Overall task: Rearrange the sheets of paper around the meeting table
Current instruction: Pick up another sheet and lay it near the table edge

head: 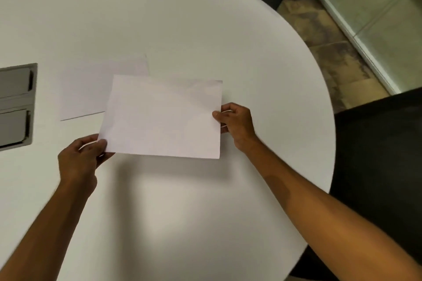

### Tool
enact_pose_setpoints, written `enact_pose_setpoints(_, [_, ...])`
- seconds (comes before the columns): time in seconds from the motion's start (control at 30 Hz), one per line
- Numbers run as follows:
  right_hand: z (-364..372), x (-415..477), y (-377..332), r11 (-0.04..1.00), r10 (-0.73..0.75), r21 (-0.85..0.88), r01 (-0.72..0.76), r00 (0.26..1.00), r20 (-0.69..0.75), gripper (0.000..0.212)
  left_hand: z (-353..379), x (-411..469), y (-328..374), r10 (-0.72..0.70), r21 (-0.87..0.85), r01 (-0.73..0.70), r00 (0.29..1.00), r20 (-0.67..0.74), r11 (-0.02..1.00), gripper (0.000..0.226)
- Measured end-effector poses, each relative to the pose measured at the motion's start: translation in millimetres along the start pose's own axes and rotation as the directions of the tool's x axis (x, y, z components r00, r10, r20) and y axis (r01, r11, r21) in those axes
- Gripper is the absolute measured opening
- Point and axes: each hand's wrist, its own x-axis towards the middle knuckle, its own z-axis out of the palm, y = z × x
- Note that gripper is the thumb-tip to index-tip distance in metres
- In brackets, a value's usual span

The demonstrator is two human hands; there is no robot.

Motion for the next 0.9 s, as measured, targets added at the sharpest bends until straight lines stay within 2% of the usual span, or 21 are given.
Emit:
enact_pose_setpoints(0.13, [-45, -21, 23, 1.0, 0.012, -0.017, -0.013, 0.997, -0.073, 0.012, 22, -23, -17, -0.043, 0.052, 0.037, 0.992, 0.116, 0.998, 0.03])
enact_pose_setpoints(0.23, [-77, -29, 37, 0.999, 0.027, -0.039, -0.033, 0.988, -0.153, 0.008, 44, -37, -30, -0.077, 0.097, 0.058, 0.976, 0.202, 0.994, 0.022])
enact_pose_setpoints(0.4, [-123, -33, 58, 0.986, 0.036, -0.146, -0.081, 0.957, -0.287, 0.006, 85, -53, -56, -0.126, 0.139, 0.092, 0.956, 0.265, 0.986, 0.014])
enact_pose_setpoints(0.53, [-151, -32, 74, 0.966, 0.016, -0.234, -0.112, 0.927, -0.374, 0.017, 113, -59, -76, -0.167, 0.168, 0.123, 0.946, 0.279, 0.978, 0.011])
enact_pose_setpoints(0.67, [-167, -20, 86, 0.945, 0.004, -0.294, -0.14, 0.908, -0.419, 0.013, 136, -51, -87, -0.172, 0.244, 0.102, 0.943, 0.285, 0.964, 0.008])
enact_pose_setpoints(0.9, [-169, -4, 98, 0.884, -0.038, -0.432, -0.179, 0.894, -0.447, 0.016, 149, -40, -97, -0.168, 0.434, 0.072, 0.968, 0.189, 0.898, 0.011])
